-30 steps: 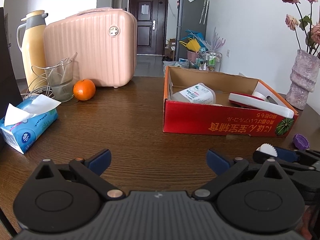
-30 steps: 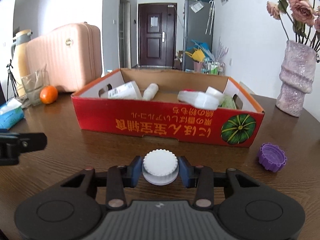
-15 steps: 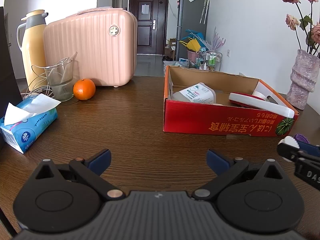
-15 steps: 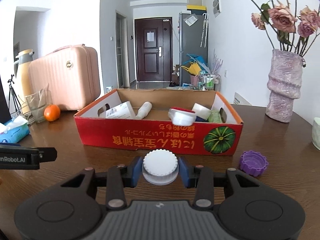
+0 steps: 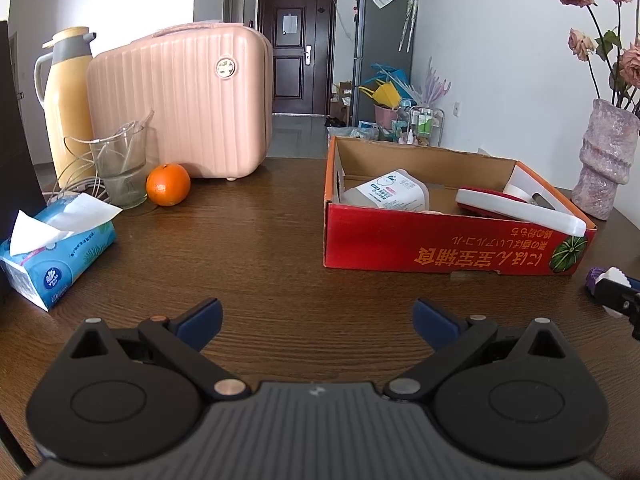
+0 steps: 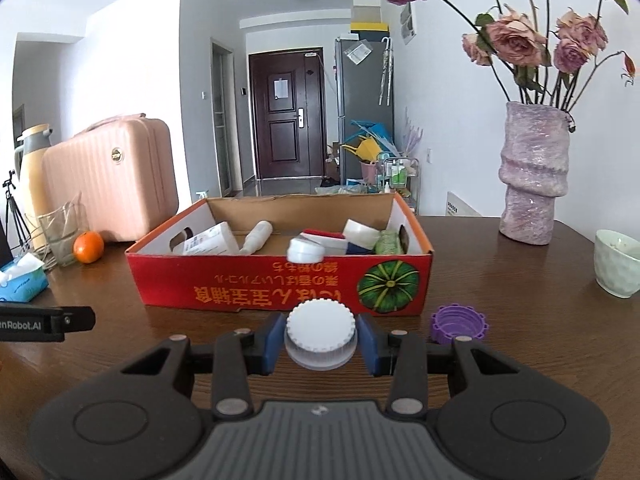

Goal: Organize rigid objects
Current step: 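Move the left tool to the purple cap and close on it while the right tool holds the white cap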

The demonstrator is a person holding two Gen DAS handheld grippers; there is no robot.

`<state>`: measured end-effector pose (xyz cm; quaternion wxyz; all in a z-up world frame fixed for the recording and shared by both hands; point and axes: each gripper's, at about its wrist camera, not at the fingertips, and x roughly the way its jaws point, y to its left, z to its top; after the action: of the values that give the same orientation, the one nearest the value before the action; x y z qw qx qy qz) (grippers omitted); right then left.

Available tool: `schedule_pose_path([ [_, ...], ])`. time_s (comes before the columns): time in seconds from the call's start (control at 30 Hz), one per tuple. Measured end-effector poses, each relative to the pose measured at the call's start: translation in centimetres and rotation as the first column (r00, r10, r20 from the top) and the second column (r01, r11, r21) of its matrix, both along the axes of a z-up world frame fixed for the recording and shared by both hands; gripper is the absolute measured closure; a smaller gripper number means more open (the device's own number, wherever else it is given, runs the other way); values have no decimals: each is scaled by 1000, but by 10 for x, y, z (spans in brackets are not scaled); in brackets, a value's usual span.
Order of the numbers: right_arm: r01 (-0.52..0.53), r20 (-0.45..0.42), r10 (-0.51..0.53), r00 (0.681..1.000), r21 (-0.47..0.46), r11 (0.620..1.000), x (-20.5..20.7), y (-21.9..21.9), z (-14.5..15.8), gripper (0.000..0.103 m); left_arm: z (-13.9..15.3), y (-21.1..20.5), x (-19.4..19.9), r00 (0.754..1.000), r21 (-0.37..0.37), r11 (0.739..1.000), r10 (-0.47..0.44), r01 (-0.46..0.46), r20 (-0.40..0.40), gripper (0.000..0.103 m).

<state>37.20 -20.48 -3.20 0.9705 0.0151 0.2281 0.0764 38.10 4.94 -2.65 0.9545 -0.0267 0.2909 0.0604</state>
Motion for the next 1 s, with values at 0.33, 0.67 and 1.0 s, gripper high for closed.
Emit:
schedule_pose_path([
  [0.33, 29, 5, -29, 1000, 20, 999, 0, -30, 1, 64, 4, -29, 0, 1000, 8, 1000, -25, 25, 12, 0],
  [0.67, 72, -3, -72, 997, 59, 996, 7, -79, 1, 64, 2, -82, 13, 998, -1, 998, -64, 64, -16, 0],
  [1.0, 100, -20, -99, 995, 78, 992, 22, -127, -4, 64, -6, -154, 26, 991, 16, 992, -122, 123, -49, 0],
])
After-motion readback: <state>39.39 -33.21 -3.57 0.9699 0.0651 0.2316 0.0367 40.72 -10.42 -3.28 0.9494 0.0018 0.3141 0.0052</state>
